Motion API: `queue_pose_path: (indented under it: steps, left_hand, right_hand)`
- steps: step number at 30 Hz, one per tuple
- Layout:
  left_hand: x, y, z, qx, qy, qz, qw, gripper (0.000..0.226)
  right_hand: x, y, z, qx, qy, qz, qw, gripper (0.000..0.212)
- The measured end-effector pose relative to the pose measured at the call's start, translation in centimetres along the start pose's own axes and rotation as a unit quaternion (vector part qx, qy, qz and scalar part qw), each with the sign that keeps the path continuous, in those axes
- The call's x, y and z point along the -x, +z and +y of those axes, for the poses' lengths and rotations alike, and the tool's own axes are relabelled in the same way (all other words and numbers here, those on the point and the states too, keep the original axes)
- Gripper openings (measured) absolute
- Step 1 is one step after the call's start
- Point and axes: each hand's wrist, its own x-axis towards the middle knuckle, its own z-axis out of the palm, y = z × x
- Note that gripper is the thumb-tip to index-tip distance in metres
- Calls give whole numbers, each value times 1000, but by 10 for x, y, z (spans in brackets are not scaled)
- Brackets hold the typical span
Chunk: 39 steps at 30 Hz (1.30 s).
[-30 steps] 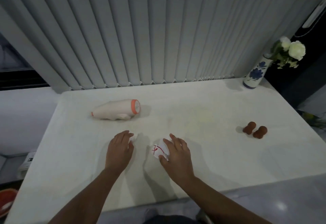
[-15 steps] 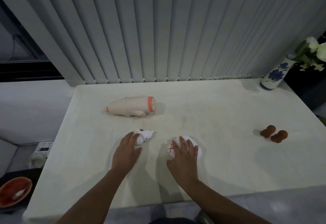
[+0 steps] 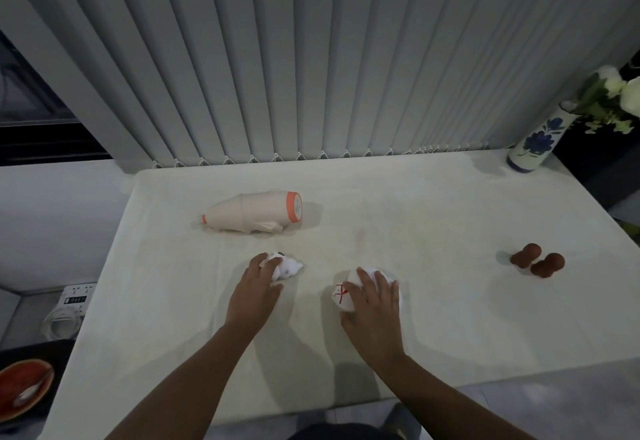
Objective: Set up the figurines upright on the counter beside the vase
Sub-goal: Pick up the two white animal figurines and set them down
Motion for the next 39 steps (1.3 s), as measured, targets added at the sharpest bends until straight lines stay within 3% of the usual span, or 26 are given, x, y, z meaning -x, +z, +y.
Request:
queue_pose_path:
  steps: [9,21,24,28,35,39]
  left_hand:
    - [-5,-2,0,-21,39,33,998,43]
    - [-4,0,26,9,73,32,997,41]
    - [-7,1,34,22,65,26,997,38]
    - [-13,5,49,22,71,-2,997,39]
    - [-29,21,80,23,94,10,995,38]
    - [-47,29,104,25,120,27,992,38]
  right_hand:
    - [-2,1,8,46,-37,-7,998,45]
    - [-13,-10,24,-2,-55,-9,998,42]
    - [-15,-9,32,-6,-70,29,997,29]
    - [-18,-17,42,-52,-44,38,997,46]
    - [-32,-35,63,-145,-13,23,989,38]
    - [-45,-53,82,-188,-20,5,982,52]
